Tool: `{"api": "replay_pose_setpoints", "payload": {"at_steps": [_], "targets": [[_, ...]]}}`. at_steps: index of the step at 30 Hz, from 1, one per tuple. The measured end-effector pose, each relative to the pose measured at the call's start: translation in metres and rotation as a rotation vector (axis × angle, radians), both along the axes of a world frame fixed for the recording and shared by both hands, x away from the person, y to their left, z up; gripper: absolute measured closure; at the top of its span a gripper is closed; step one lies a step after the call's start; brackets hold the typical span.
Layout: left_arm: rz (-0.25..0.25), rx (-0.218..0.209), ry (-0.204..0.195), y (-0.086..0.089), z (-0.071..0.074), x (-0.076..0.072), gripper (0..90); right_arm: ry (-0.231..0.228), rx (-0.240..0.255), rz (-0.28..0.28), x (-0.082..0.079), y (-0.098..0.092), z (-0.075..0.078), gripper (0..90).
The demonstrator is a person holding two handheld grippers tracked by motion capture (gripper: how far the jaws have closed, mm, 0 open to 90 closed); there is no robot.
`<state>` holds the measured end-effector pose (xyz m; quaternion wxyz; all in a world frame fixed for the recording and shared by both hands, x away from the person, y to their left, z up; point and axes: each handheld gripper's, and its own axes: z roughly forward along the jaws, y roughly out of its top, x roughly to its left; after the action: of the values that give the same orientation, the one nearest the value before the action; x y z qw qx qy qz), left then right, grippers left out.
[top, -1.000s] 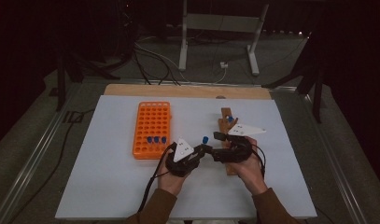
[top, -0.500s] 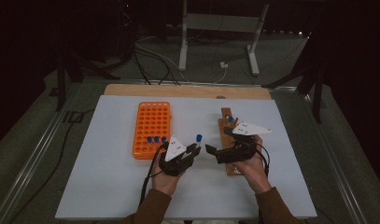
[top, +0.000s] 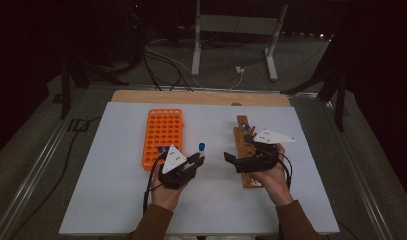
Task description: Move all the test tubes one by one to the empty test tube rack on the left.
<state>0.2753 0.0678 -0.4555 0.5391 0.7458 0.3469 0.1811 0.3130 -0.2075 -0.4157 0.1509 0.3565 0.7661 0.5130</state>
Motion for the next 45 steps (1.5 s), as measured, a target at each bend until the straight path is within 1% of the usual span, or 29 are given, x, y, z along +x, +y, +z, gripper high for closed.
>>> {"api": "replay_pose_setpoints", "payload": {"at_steps": [11,18,23,27,32,45], "targets": [[0.012,0.0,0.002,0.018,0.004,-0.003,78.4,-0.005,0.009,-0.009,0.0,-0.004,0.002,0.1],[-0.003,0.002,-0.001,0.026,0.005,-0.003,78.3,-0.011,0.018,-0.017,0.0,-0.008,0.004,0.1],[-0.002,-0.007,-0.002,0.031,0.007,-0.002,78.3,-0.014,0.024,-0.022,0.0,-0.011,0.005,0.1],[0.002,-0.008,-0.006,0.037,0.009,-0.003,78.3,-0.016,0.028,-0.025,0.0,-0.013,0.006,0.1],[-0.003,-0.02,-0.001,0.046,0.011,-0.002,78.3,-0.018,0.035,-0.031,0.0,-0.016,0.007,0.1],[0.037,-0.033,-0.011,0.072,0.014,0.0,78.3,-0.02,0.047,-0.042,0.001,-0.022,0.008,0.1]]}}
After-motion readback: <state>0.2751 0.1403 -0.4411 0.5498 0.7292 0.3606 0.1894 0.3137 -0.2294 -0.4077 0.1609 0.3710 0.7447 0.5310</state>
